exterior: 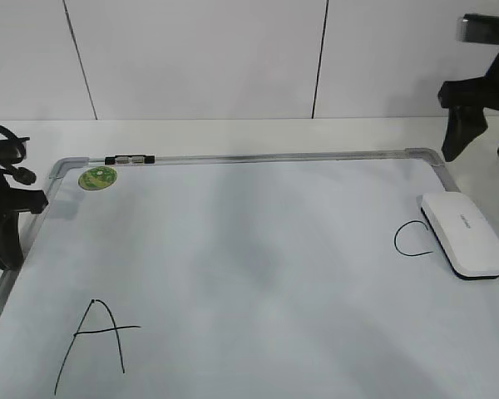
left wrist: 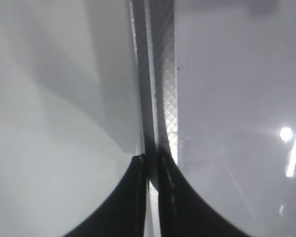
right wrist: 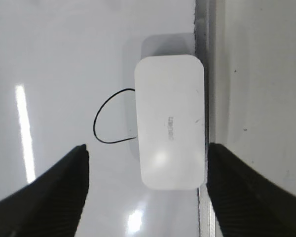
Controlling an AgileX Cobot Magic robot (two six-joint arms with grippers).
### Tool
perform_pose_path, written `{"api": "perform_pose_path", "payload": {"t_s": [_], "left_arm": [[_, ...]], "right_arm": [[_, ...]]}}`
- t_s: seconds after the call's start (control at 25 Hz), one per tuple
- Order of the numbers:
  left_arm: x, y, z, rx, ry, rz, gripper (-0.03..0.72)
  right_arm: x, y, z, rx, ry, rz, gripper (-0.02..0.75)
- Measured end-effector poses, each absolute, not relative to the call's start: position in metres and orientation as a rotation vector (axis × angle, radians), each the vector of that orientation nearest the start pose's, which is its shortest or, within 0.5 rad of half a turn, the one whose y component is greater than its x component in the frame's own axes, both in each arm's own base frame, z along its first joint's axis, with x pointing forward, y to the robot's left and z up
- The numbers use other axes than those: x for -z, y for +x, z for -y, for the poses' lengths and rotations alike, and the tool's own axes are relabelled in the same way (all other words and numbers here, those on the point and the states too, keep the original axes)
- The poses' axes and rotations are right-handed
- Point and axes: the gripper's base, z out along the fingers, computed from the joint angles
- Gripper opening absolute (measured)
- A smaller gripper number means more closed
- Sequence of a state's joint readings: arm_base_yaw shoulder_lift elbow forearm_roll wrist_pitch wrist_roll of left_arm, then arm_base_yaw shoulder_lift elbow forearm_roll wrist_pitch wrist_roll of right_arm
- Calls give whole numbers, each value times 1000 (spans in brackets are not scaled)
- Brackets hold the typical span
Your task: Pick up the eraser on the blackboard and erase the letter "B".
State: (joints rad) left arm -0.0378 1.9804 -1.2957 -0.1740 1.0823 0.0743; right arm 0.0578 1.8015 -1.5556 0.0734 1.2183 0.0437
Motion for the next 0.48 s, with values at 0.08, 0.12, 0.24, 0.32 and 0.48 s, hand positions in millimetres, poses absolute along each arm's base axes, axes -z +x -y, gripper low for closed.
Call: {"api": "perform_pose_path", "payload": {"t_s": [0.08,0.12,0.24,0.32,0.48], "left_arm": [[-154,357,27,245,35,-3238,17],[-154,357,27,245,35,-3238,17],[-154,357,27,245,36,-3239,20],[-155,358,27,245,38,-3237,32],[-160,359,28,249,68,-3245,102]], "right_arm": [[-300,353,-28,-135,8,-2911,590],[-308,346,-28,-144,8,-2894,590],[-338,324,-27,-165,5,-2814,590],[-352,314,-27,-166,2,-2771,590],[-370,299,-26,-175,-2,-2719,590]]}}
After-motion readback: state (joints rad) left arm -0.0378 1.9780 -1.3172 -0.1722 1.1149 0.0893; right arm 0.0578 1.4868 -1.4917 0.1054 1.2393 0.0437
